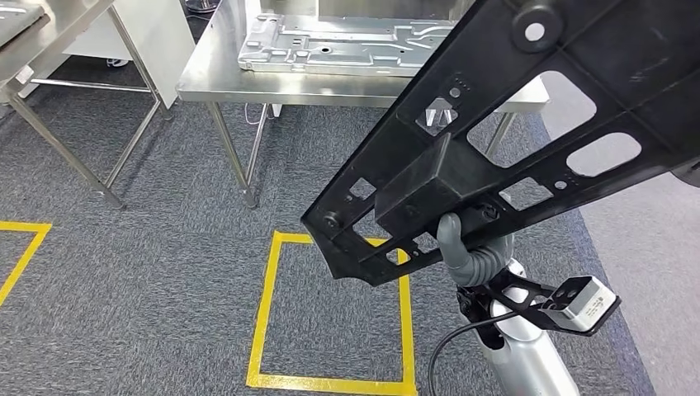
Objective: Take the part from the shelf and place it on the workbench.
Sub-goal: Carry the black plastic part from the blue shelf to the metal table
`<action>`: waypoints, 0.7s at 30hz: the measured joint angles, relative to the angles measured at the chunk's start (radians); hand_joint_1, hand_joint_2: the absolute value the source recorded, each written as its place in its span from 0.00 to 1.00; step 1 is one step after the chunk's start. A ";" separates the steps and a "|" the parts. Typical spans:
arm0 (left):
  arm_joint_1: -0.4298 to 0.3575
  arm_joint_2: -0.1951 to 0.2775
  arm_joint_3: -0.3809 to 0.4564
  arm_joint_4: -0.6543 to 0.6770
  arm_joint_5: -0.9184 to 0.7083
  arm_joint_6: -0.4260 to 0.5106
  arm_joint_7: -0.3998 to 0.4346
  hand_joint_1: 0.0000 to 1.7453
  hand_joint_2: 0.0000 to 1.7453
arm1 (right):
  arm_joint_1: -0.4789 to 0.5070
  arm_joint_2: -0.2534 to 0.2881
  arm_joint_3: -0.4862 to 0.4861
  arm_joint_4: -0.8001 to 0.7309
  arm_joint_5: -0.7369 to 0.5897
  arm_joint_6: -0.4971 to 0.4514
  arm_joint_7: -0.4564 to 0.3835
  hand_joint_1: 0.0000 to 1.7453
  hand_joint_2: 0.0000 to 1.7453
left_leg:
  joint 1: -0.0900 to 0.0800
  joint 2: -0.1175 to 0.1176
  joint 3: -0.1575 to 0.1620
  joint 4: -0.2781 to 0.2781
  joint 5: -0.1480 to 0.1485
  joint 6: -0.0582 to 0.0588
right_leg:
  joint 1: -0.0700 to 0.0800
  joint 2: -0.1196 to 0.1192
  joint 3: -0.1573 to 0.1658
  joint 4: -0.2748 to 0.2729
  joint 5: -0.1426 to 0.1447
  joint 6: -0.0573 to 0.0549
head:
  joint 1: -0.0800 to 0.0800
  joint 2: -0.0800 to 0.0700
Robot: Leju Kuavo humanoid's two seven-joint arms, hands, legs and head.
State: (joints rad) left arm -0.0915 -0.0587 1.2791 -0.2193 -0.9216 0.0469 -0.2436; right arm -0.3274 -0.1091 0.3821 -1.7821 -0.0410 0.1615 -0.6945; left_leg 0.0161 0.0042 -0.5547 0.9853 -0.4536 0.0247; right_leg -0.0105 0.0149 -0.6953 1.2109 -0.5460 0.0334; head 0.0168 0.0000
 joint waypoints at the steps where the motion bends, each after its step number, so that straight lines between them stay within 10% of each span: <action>1: 0.000 0.000 0.000 0.000 0.000 0.000 0.000 0.00 1.00 | 0.002 0.000 0.000 0.000 0.000 0.002 0.000 1.00 1.00 | 0.000 0.003 0.000 0.001 -0.002 0.000 | -0.002 -0.003 -0.031 0.056 -0.017 0.003 | 0.000 0.000; 3: 0.000 0.000 0.000 0.000 0.000 -0.001 -0.001 0.00 1.00 | 0.003 -0.001 0.000 0.001 0.001 0.008 0.001 1.00 1.00 | 0.000 0.007 0.003 0.003 -0.006 -0.002 | -0.006 -0.007 -0.038 0.061 0.007 0.006 | 0.000 0.000; 7: -0.001 0.000 -0.001 0.000 0.000 -0.004 -0.004 0.00 1.00 | -0.003 -0.002 0.000 0.002 0.000 0.015 0.003 1.00 1.00 | -0.004 0.009 0.013 0.011 -0.023 -0.019 | -0.005 -0.024 0.078 -0.180 0.113 -0.005 | 0.000 0.000; 12: -0.002 0.002 -0.001 0.000 0.000 -0.008 -0.009 0.00 1.00 | -0.009 -0.003 0.000 0.001 -0.003 0.018 0.007 1.00 1.00 | -0.002 0.010 0.012 0.031 -0.046 -0.048 | -0.001 -0.017 0.096 -0.207 0.108 -0.039 | -0.004 0.000; 17: 0.002 0.004 -0.001 0.000 0.000 -0.010 -0.009 0.00 1.00 | -0.013 -0.004 0.001 0.004 -0.006 0.023 0.012 1.00 1.00 | 0.000 0.005 -0.139 0.298 -0.138 -0.056 | 0.004 -0.009 0.113 -0.211 0.094 -0.059 | -0.010 0.000; 21: 0.004 0.007 -0.001 0.000 0.000 -0.010 -0.009 0.00 1.00 | -0.013 -0.004 0.001 0.004 -0.008 0.024 0.013 1.00 1.00 | -0.004 0.000 -0.081 0.113 -0.001 -0.037 | 0.009 0.001 0.137 -0.209 0.076 -0.053 | -0.011 0.000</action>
State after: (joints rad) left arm -0.0871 -0.0516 1.2779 -0.2193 -0.9220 0.0372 -0.2524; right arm -0.3407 -0.1126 0.3827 -1.7776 -0.0487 0.1859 -0.6817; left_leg 0.0119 0.0045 -0.6353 1.0987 -0.4550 -0.0119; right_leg -0.0015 0.0161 -0.5583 1.0015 -0.4699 -0.0200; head 0.0061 0.0000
